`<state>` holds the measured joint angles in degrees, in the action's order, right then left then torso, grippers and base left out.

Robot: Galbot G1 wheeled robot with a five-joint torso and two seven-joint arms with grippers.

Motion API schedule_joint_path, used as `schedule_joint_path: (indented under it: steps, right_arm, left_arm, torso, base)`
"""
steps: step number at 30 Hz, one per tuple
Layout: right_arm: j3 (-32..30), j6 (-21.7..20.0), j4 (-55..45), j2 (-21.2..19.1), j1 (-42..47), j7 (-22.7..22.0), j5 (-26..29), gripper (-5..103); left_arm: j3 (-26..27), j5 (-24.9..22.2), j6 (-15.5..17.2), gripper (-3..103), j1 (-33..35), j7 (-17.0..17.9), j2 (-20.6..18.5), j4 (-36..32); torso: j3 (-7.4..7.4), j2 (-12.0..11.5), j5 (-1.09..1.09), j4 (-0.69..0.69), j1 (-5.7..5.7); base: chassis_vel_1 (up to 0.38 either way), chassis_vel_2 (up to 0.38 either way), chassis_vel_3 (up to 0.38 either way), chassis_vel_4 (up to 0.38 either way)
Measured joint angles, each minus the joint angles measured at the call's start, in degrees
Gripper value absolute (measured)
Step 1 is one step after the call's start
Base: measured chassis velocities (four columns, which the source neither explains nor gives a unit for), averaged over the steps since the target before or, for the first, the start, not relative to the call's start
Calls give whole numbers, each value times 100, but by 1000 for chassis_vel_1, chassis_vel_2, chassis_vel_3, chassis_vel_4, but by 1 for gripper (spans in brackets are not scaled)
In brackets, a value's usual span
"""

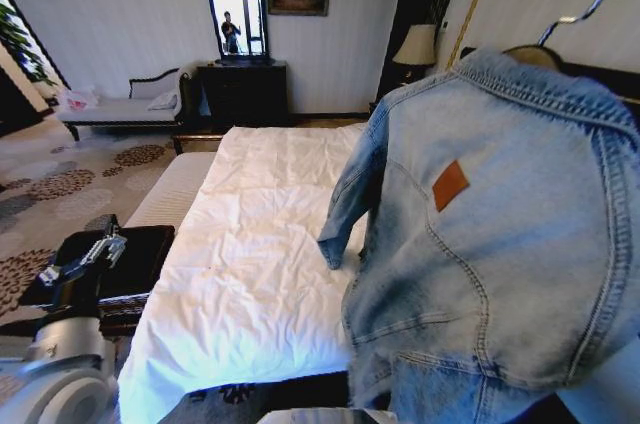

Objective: Pick up the clothes from the bed and hang them on the clothes hanger.

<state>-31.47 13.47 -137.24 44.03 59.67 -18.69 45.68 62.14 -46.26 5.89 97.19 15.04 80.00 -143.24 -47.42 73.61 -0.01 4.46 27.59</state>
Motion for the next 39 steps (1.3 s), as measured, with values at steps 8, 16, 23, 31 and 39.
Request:
schedule_joint_path:
  steps: [8, 16, 23, 31, 39]
  right_arm:
    - [-338, 48, -76, 179, 651, 195, -430, 15]
    - [-420, 101, -93, 417, 1055, 302, -740, 15]
    - [-413, 130, -14, 512, 1110, 318, -854, 15]
    - [-303, 146, 72, 592, 1125, 333, -957, 15]
    - [-347, 157, 60, 614, 1207, 334, -973, 15]
  left_arm:
    - [503, -36, 161, 100, 91, 97, -513, 0]
    - [338, 119, 189, 100, 61, 92, -471, 0]
    - [173, 159, 152, 100, -40, 42, -391, 0]
    - [154, 157, 96, 100, -93, 9, -391, 0]
    - [108, 162, 61, 100, -123, -19, -381, 1]
  torso:
    - [0, 0, 0, 0, 0]
    - [-1, 0, 1, 0, 2]
    - [-2, -1, 1, 1, 4]
    - [2, 3, -3, 1, -4]
    - [0, 1, -1, 0, -3]
  base:
    - [0, 0, 0, 0]
    - [28, -23, -29, 27]
    - [128, -136, -161, 174]
    - [239, -262, -275, 255]
    - [329, -345, -336, 336]
